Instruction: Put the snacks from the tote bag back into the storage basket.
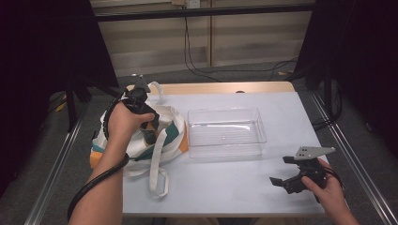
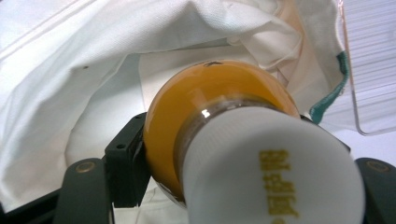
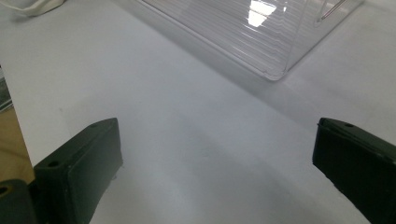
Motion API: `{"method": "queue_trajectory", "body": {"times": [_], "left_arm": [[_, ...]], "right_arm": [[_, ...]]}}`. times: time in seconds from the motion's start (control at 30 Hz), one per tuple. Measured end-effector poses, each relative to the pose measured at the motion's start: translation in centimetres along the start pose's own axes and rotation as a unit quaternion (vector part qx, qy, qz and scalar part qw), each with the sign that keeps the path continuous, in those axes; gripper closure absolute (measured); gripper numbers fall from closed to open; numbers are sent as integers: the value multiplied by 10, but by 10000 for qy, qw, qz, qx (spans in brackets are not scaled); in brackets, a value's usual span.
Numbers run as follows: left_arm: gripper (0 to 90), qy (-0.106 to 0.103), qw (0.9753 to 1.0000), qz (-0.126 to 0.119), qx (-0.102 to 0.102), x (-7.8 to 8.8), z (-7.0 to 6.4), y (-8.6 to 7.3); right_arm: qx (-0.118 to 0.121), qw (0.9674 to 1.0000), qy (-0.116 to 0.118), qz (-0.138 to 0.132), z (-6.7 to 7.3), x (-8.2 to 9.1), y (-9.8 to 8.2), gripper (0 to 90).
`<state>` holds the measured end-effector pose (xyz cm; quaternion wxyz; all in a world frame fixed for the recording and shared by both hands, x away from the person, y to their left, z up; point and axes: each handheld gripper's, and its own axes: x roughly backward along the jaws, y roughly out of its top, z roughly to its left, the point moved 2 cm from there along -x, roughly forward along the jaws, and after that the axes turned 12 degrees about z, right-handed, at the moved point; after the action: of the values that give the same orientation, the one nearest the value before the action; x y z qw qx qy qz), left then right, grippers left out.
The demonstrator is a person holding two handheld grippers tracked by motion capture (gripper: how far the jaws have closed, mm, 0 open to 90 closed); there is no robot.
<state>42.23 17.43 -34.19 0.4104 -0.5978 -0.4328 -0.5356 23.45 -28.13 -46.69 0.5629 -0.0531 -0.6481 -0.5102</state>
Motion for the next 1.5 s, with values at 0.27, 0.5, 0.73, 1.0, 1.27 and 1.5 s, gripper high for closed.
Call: {"method": "queue_trajectory", "body": {"times": [0.27,0.5,0.73,1.0,1.27,1.5], "left_arm": [[305,-8,10000,-12,-71,19,1,-2],[305,3,9999,0,-143,33,-1,-3],[305,16,9999,-27,-148,51,-5,-4],[305,-8,9996,6,-272,69,-8,-6],[305,8,9995,-53,-313,90,-12,-8],[305,-5,9993,-102,-362,103,-15,-9]], "right_arm": [[13,10000,-27,-23,0,1,0,11],[30,10000,9,19,1,-1,1,11],[23,10000,7,14,1,-1,0,11],[29,10000,10,15,1,0,0,11],[20,10000,7,13,1,0,1,11],[30,10000,6,12,1,0,1,11]]}}
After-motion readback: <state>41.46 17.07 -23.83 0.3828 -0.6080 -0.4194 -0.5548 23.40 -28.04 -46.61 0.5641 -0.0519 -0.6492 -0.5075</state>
